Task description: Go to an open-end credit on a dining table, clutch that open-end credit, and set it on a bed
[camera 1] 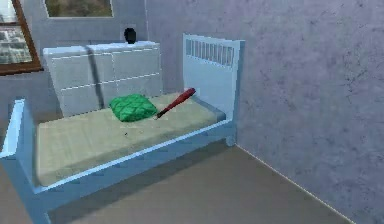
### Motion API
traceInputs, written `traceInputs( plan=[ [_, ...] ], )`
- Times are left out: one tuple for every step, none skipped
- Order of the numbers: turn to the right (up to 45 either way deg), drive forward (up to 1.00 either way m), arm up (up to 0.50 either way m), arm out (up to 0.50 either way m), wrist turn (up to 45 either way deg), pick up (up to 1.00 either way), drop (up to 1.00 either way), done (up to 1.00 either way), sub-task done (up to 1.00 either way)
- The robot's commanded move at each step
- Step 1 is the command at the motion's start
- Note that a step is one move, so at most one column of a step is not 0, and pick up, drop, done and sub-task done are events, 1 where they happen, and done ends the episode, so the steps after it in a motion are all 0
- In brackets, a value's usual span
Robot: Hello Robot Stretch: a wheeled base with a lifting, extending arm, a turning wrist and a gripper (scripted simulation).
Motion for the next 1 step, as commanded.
traceInputs(
  plan=[
    [0.0, 1.0, 0.0, 0.0, 0.0, 0.0, 0.0, 0.0, 0.0]
  ],
)
